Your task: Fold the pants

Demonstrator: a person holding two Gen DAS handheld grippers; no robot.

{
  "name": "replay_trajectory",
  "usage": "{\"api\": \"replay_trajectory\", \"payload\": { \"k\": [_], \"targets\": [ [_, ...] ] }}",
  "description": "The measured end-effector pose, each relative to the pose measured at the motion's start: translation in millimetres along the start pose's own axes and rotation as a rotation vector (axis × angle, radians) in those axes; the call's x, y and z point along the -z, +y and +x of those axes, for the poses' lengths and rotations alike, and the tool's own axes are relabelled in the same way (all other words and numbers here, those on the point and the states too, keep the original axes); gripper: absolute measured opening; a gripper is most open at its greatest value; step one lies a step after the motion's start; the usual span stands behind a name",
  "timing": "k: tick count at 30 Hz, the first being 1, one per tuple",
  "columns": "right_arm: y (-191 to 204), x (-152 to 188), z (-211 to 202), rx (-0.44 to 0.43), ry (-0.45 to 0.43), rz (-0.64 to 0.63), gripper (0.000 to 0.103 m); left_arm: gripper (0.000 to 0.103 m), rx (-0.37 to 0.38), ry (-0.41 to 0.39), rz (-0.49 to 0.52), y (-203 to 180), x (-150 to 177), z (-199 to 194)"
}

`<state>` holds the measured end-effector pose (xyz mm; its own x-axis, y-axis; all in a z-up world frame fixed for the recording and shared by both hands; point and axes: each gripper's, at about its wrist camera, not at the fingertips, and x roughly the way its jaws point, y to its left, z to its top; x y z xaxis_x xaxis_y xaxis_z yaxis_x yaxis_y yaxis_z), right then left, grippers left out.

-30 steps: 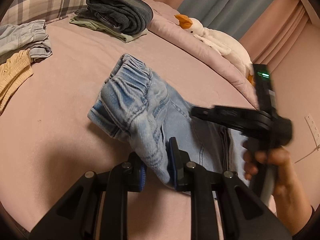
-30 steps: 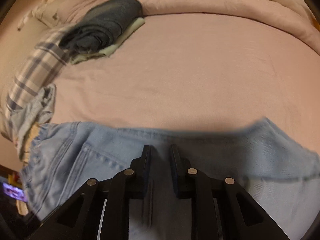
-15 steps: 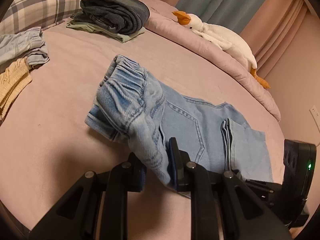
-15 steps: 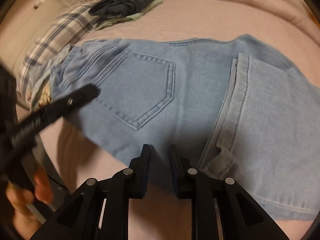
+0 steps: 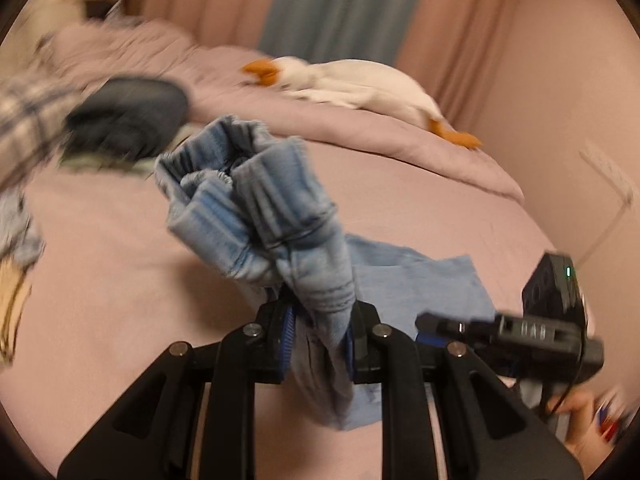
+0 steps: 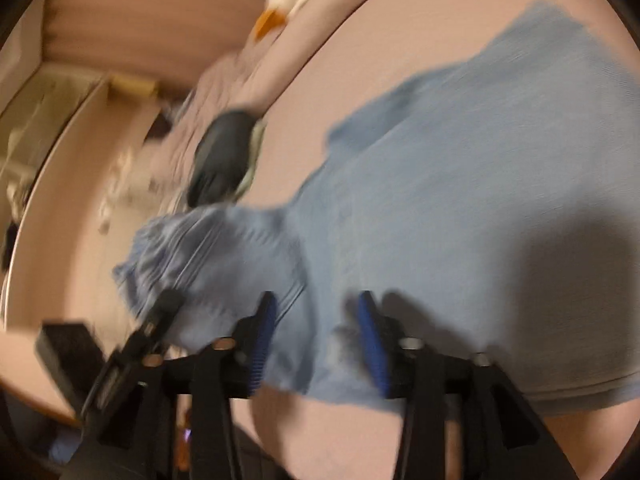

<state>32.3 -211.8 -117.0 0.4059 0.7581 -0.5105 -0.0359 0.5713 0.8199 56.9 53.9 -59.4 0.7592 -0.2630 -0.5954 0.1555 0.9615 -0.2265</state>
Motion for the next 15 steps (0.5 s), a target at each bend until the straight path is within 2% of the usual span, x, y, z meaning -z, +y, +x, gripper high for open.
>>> {"api": "replay_trajectory", "payload": {
  "k": [1, 2, 4, 7, 9, 12, 15],
  "targets": [
    [-7, -4, -8, -0.018, -0.027, 0.025, 0.048, 0.019, 0.006, -0.002, 0.043, -13, 1, 3],
    [-14, -6, -14, -0.073, -0.045, 0.071, 0.049, 0.019, 0.016, 0.002, 0.085, -26, 3, 8],
    [-29, -10, -22, -0.183, -0.059, 0.156, 0.059, 0.022, 0.047, 0.025, 0.136, -45, 9, 20],
    [-47, -11, -19, -0.309, -0.060, 0.255, 0.065, 0.039, 0.147, 0.113, 0.196, -65, 22, 42],
    [-59, -9, -16, -0.392, -0.101, 0.351, 0.065, 0.072, 0.186, 0.180, 0.196, -69, 33, 53],
    [-68, -7, -11, -0.446, -0.125, 0.438, 0.067, 0.072, 0.201, 0.215, 0.149, -58, 45, 53],
    [-73, -9, -11, -0.449, -0.127, 0.455, 0.067, 0.073, 0.181, 0.220, 0.099, -37, 54, 42]
  ]
}}
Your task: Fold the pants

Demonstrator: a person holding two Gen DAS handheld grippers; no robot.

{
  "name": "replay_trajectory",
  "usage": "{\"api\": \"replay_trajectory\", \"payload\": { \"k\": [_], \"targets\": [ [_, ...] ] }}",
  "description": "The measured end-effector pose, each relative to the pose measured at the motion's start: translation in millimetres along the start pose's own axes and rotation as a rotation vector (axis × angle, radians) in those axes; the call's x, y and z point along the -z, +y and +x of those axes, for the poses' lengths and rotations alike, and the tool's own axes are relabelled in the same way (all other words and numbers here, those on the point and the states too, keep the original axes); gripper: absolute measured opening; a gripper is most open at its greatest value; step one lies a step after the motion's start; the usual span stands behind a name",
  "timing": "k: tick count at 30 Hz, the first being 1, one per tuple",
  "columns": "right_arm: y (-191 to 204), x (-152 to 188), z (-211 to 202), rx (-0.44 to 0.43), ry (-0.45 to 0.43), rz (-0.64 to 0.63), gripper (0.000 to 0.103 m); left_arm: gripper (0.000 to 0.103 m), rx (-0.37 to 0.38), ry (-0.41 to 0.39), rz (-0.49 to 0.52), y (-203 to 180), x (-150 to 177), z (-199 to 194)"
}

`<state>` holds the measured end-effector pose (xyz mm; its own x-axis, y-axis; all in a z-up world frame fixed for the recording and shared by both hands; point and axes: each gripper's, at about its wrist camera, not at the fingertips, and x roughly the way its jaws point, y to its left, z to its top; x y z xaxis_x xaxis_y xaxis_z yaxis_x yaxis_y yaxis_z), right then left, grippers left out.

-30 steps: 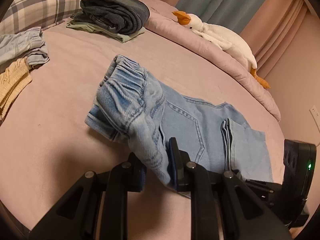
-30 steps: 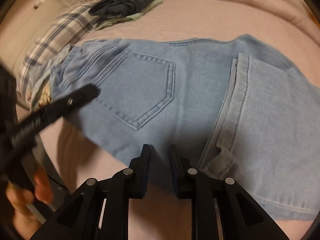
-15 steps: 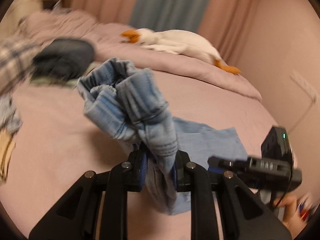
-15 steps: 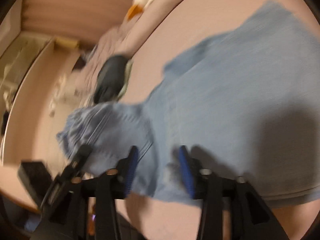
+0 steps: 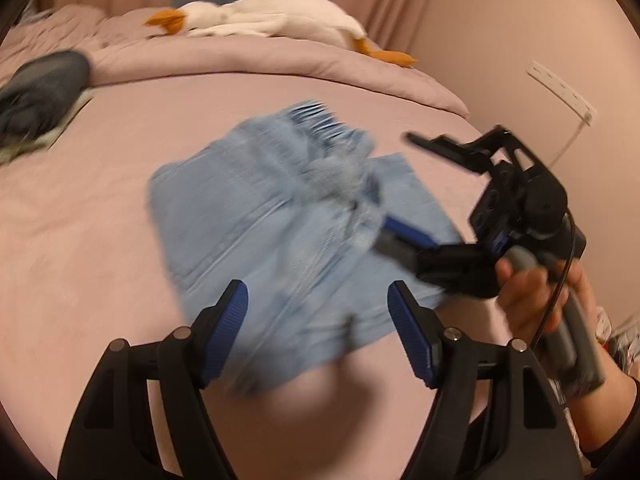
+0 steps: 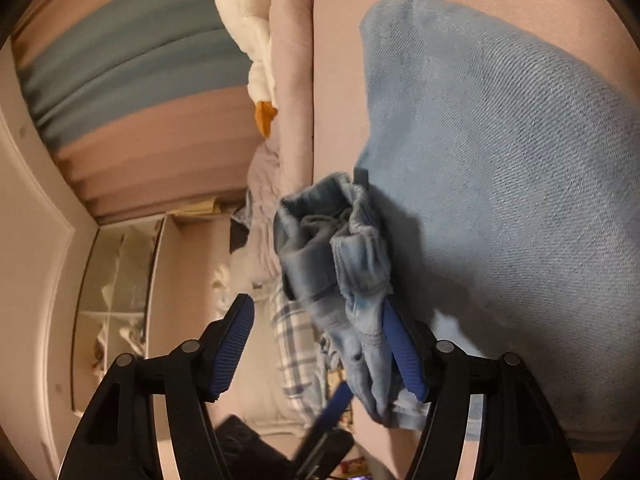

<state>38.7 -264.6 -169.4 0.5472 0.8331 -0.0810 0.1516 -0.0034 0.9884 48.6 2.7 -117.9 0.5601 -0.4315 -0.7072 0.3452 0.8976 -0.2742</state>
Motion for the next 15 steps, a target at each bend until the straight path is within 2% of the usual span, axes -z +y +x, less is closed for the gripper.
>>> {"api": "replay_trajectory", "payload": {
  "k": [2, 3, 5, 9, 11, 12, 13, 15],
  "targets": [
    [1, -3, -5, -0.003, -0.012, 0.003, 0.070, 0.073, -0.016, -0.001, -0.073, 20, 11, -9],
    [3, -4, -3, 0.026, -0.014, -0.005, 0.070, 0.073, -0.021, 0.000, -0.110, 29, 16, -12],
    [11, -1, 9, 0.147, 0.010, -0.047, 0.070, 0.073, -0.037, 0.002, -0.189, 48, 26, -19],
    [44, 8, 48, 0.379, 0.049, -0.256, 0.070, 0.073, -0.064, -0.005, -0.285, 72, 40, -32],
    [58, 16, 67, 0.486, 0.055, -0.366, 0.051, 0.073, -0.071, -0.008, -0.311, 78, 37, -34],
    [66, 21, 75, 0.548, 0.056, -0.436, 0.035, 0.073, -0.076, -0.008, -0.319, 80, 39, -37],
    [75, 27, 82, 0.595, 0.049, -0.513, 0.031, 0.073, -0.079, -0.007, -0.325, 81, 40, -39],
    [95, 38, 84, 0.607, 0.034, -0.622, 0.026, 0.073, -0.079, -0.007, -0.330, 80, 44, -43]
  ]
}}
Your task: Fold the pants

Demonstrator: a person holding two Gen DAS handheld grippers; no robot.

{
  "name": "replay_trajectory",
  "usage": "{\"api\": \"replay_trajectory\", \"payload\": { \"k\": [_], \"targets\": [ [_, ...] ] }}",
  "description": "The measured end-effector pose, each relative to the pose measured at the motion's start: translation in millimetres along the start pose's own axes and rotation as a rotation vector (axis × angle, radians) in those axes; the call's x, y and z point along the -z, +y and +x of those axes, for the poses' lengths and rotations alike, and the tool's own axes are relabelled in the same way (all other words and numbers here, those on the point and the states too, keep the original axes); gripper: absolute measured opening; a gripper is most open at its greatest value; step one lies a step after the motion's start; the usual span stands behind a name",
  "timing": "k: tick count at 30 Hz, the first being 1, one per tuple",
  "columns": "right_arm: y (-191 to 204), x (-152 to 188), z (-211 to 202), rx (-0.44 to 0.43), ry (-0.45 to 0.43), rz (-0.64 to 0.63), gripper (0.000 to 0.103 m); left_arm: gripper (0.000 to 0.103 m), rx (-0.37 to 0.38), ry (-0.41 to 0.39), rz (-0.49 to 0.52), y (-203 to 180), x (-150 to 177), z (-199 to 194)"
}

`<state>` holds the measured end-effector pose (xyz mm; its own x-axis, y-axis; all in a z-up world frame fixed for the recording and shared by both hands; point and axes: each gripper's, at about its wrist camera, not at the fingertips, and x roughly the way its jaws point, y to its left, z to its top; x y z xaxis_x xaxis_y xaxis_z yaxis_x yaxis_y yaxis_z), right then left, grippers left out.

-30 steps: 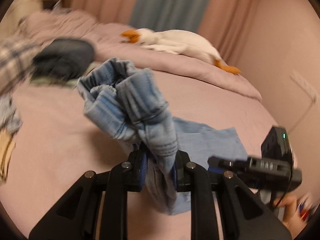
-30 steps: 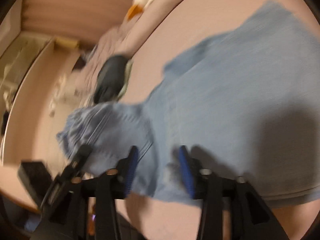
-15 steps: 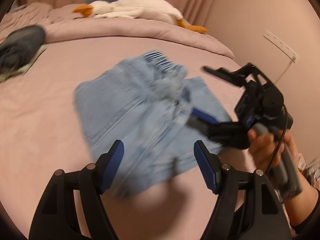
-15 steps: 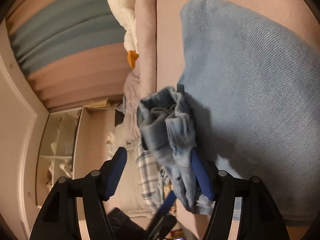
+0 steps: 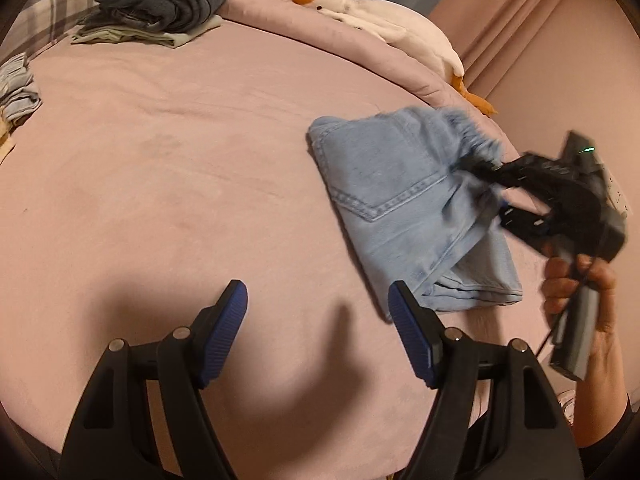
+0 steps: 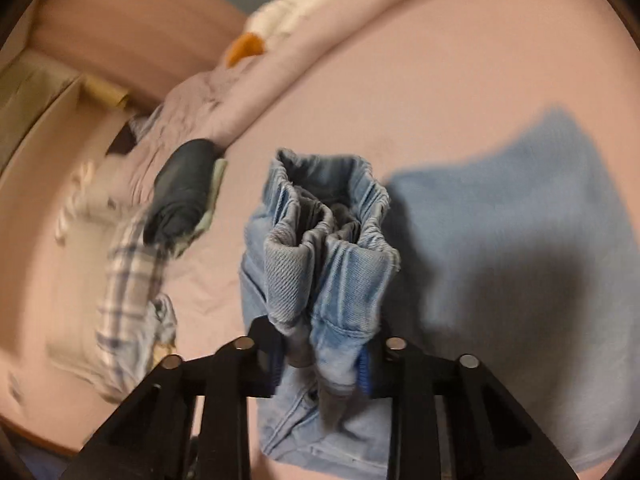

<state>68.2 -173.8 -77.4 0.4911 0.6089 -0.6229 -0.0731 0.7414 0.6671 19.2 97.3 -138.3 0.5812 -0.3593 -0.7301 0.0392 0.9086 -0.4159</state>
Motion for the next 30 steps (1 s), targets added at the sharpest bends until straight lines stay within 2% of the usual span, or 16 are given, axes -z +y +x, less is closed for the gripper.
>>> {"api": "replay_trajectory", "payload": {
  "k": [5, 7, 9, 14, 16, 20, 23, 25, 27, 30],
  "targets": [
    [19, -7, -61, 0.006, -0.192, -0.077, 0.025, 0.073, 0.011, -0.001, 0.019, -2, 0, -2],
    [9, -5, -84, 0.061, -0.263, -0.074, 0.025, 0.073, 0.016, 0.006, 0.032, -6, 0, 0],
    [-12, 0, -94, 0.099, -0.288, -0.027, 0.025, 0.073, 0.021, 0.020, 0.045, -11, -3, 6],
    [-88, 26, -74, 0.122, -0.194, 0.140, 0.025, 0.073, 0.036, 0.054, 0.107, -38, -18, 24],
    [-103, 31, -67, 0.153, -0.194, 0.175, 0.025, 0.073, 0.045, 0.058, 0.134, -50, -24, 28],
    [-111, 30, -61, 0.145, -0.184, 0.210, 0.026, 0.073, 0.054, 0.063, 0.177, -70, -38, 36],
    [-119, 31, -71, 0.110, -0.128, 0.219, 0.035, 0.073, 0.056, 0.069, 0.194, -78, -47, 44],
    [-118, 31, -86, 0.087, -0.121, 0.228, 0.045, 0.073, 0.061, 0.063, 0.202, -82, -53, 48],
    [-113, 33, -99, 0.113, -0.147, 0.187, 0.056, 0.073, 0.058, 0.061, 0.208, -87, -61, 54],
    [-102, 29, -126, 0.177, -0.218, 0.073, 0.058, 0.073, 0.070, 0.064, 0.214, -100, -71, 68]
  ]
}}
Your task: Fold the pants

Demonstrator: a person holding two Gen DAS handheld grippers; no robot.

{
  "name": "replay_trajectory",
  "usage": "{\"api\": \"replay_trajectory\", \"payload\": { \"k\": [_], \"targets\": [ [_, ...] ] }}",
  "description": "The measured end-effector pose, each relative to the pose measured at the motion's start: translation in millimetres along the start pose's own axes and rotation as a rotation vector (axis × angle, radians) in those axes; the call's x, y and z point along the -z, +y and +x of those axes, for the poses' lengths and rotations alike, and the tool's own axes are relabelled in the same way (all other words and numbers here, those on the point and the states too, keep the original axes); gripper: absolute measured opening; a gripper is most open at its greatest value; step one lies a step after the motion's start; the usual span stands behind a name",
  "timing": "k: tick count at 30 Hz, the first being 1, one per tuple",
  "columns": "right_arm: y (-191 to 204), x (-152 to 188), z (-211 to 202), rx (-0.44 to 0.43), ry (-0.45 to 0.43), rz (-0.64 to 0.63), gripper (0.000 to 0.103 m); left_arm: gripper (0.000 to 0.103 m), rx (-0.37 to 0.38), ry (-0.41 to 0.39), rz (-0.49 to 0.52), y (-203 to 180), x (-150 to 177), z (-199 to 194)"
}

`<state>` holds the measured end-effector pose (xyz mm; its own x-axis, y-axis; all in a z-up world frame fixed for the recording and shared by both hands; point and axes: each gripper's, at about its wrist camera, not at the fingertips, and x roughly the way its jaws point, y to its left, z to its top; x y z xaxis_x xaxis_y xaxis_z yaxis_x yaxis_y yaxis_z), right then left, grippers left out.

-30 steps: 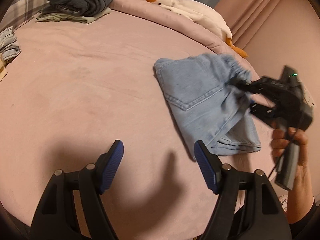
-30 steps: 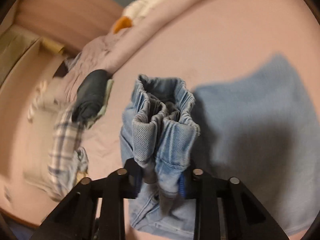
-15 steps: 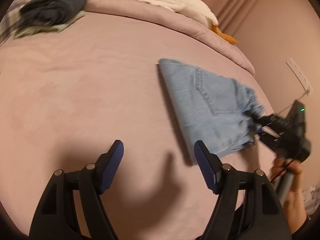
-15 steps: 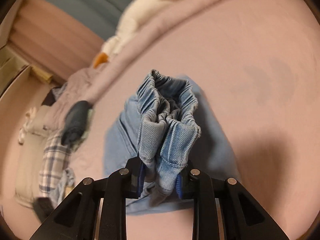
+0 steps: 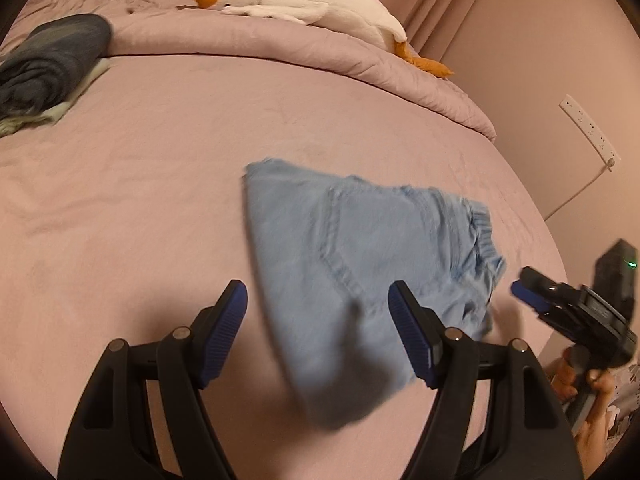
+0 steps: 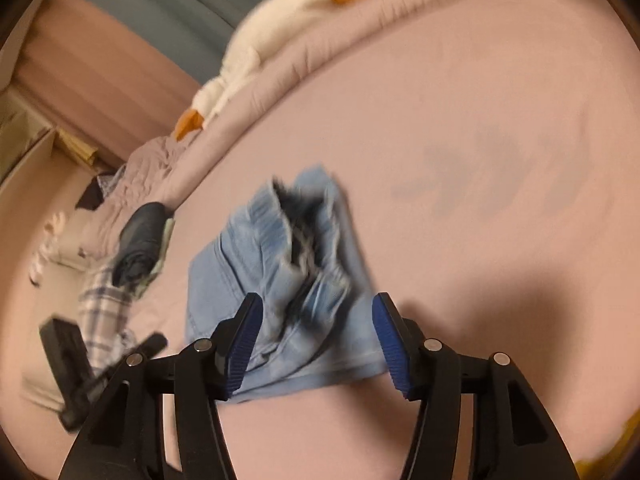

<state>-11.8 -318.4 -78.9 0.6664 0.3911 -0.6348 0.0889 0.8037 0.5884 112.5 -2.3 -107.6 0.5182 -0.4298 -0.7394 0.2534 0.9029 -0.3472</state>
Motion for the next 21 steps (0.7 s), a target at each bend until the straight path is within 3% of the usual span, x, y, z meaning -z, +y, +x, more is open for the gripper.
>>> {"api": "replay_trajectory", "payload": {
  "k": [3, 4, 6, 8, 10, 14, 18, 21],
  "targets": [
    [25, -12, -2, -0.001, -0.054, -0.128, 0.053, 0.071, 0.005, -0.004, 0.038, -19, -14, 16],
    [40, -16, 3, 0.009, -0.061, -0.193, 0.040, 0.071, 0.005, -0.002, 0.054, -26, -18, 23],
    [63, -25, 17, 0.021, -0.054, -0.293, 0.027, 0.061, -0.009, 0.002, 0.078, -35, -22, 33],
    [84, -31, 38, 0.030, -0.044, -0.390, 0.023, 0.052, -0.038, 0.017, 0.106, -41, -26, 47],
    [92, -37, 65, 0.069, 0.003, -0.449, 0.021, 0.051, -0.053, 0.050, 0.103, -38, -28, 63],
    [78, -38, 115, 0.205, 0.145, -0.493, 0.010, 0.050, -0.033, 0.147, 0.062, -23, -32, 87],
    [63, -44, 121, 0.159, 0.172, -0.403, 0.009, 0.051, -0.038, 0.192, 0.073, -23, -40, 88],
    [61, -45, 110, 0.127, 0.166, -0.392, 0.010, 0.051, -0.035, 0.169, 0.073, -25, -36, 76]
  ]
}}
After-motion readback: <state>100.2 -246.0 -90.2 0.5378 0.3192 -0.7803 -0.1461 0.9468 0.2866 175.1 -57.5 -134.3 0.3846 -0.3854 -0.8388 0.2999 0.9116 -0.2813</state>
